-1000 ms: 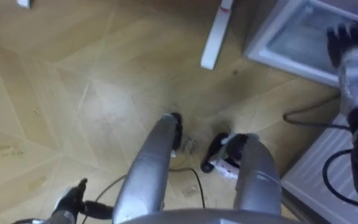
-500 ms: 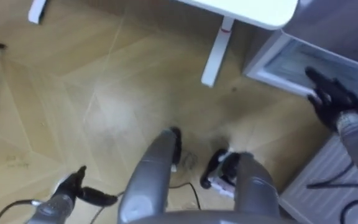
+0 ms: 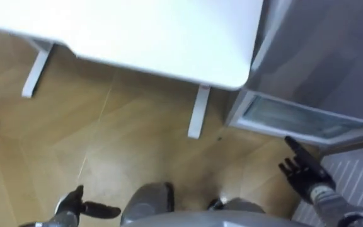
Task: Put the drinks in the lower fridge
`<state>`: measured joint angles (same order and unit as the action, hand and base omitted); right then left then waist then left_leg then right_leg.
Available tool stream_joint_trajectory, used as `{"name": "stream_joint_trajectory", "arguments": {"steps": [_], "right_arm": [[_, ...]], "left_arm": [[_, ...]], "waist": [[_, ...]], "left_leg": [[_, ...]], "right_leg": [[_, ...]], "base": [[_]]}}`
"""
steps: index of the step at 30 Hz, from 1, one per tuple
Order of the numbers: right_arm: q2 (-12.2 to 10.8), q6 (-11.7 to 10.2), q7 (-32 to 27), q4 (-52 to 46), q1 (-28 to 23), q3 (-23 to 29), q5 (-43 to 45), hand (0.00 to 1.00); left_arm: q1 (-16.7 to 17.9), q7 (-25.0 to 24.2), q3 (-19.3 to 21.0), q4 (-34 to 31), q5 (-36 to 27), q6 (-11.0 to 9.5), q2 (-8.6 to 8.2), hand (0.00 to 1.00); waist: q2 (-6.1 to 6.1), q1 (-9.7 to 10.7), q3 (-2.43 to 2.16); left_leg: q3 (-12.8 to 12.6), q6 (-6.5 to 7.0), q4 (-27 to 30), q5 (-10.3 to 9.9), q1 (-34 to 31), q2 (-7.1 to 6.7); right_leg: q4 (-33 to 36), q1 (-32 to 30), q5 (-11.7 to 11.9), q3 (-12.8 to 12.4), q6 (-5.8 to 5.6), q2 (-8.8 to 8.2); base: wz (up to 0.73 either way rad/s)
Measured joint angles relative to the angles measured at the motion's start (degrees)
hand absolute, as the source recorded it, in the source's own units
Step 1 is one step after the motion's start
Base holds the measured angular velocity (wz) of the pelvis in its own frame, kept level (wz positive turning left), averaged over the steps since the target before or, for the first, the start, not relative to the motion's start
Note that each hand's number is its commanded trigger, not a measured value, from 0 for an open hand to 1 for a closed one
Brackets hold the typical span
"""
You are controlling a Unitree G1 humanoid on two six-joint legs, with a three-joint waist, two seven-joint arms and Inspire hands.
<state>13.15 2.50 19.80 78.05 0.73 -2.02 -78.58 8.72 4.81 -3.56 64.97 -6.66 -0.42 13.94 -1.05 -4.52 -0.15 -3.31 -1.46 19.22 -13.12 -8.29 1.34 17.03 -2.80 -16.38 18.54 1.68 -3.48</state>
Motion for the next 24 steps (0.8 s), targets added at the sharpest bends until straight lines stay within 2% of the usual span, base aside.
{"name": "stream_joint_trajectory", "arguments": {"steps": [3,6,8,11,12,13,16,19,20,21,24], "right_arm": [[-2.2,0.2,-0.1,-0.1,-3.3,0.5,0.2,0.00],[-3.3,0.2,-0.3,-0.2,-4.4,1.7,0.8,0.00],[-3.4,0.2,-0.6,-0.3,-5.1,1.7,0.8,0.00],[-3.4,0.1,-2.3,-1.1,-5.4,2.2,0.8,0.00],[-3.4,0.1,-2.9,-2.4,-5.4,2.9,0.8,0.00],[-3.5,0.1,-3.0,-2.8,-5.3,3.6,1.0,0.00],[-3.2,-0.1,-4.2,-5.7,-5.1,7.3,3.8,0.00],[-2.1,-0.1,-5.6,-12.1,-5.0,7.9,9.5,0.00],[-1.7,-0.2,-6.8,-15.7,-4.8,8.7,12.4,0.00],[-1.5,-0.2,-7.5,-17.8,-4.8,9.2,14.2,0.00],[0.8,-0.1,-11.3,-34.3,-4.4,11.0,24.2,0.00]], "left_arm": [[0.8,1.3,1.5,-1.0,-0.1,0.0,-2.02,0.00],[1.1,1.4,3.0,-1.8,0.0,-0.1,-3.28,0.00],[0.8,1.4,3.3,-1.8,0.3,-0.1,-3.35,0.00],[0.8,2.0,3.3,-1.7,1.7,-0.1,-3.37,0.00],[0.9,2.0,3.3,-1.7,2.0,-0.1,-3.39,0.00],[0.9,2.0,3.4,-1.8,2.1,-0.1,-3.42,0.00],[0.9,1.9,4.3,-1.9,3.9,0.0,-3.54,0.00],[0.9,1.0,5.8,-2.0,5.2,0.0,-3.18,0.00],[0.9,0.7,5.9,-2.1,5.6,0.0,-2.94,0.00],[0.9,0.6,6.0,-2.1,6.5,0.0,-2.85,0.00],[-0.2,-1.0,6.2,-2.6,9.1,0.3,-1.79,0.00]], "waist": [[-0.51,0.4,0.03],[-0.72,1.3,0.03],[-0.71,1.5,0.29],[-0.89,1.8,0.44],[-0.89,2.6,0.76],[-0.88,2.9,0.87],[-0.98,3.4,0.89],[-1.28,4.3,0.94],[-1.68,4.8,1.11],[-1.52,5.0,1.01],[-2.19,7.1,0.84]], "left_leg": [[-0.7,0.01,-2.6,0.0,3.9,-0.14],[-1.5,0.03,-4.5,0.0,5.5,-0.12],[-1.9,0.06,-6.1,0.1,7.1,-0.06],[-3.0,0.06,-7.6,0.0,9.0,-0.07],[-3.0,0.06,-8.0,0.0,9.6,-0.14],[-3.0,0.06,-8.1,0.0,9.9,-0.17],[-3.1,0.06,-8.7,0.0,10.8,-0.17],[-3.0,0.06,-8.9,0.0,11.8,-0.15],[-3.2,0.06,-9.0,0.0,12.1,-0.16],[-3.4,0.06,-9.0,0.0,12.1,-0.16],[-4.5,0.06,-9.0,0.0,11.9,-0.11]], "right_leg": [[-4.0,4.2,1.0,-0.9,-0.60,1.00],[-5.4,5.3,1.9,-1.4,-0.86,1.24],[-5.7,6.0,2.2,-2.4,-0.93,1.50],[-7.0,7.2,2.5,-4.2,-1.11,1.65],[-7.6,7.8,2.7,-4.3,-1.22,1.72],[-7.6,7.9,2.7,-4.5,-1.24,1.71],[-7.5,7.9,2.7,-6.6,-1.28,1.86],[-7.4,8.1,2.7,-7.6,-1.27,1.91],[-7.4,8.3,2.7,-7.8,-1.27,1.92],[-7.4,8.3,2.7,-8.0,-1.27,1.92],[-7.3,7.6,2.8,-9.9,-1.30,2.00]], "base": [[-0.10],[-0.18],[-0.18],[-0.24],[-0.10],[-0.08],[-0.27],[-0.24],[-0.13],[-0.13],[-0.24]]}}
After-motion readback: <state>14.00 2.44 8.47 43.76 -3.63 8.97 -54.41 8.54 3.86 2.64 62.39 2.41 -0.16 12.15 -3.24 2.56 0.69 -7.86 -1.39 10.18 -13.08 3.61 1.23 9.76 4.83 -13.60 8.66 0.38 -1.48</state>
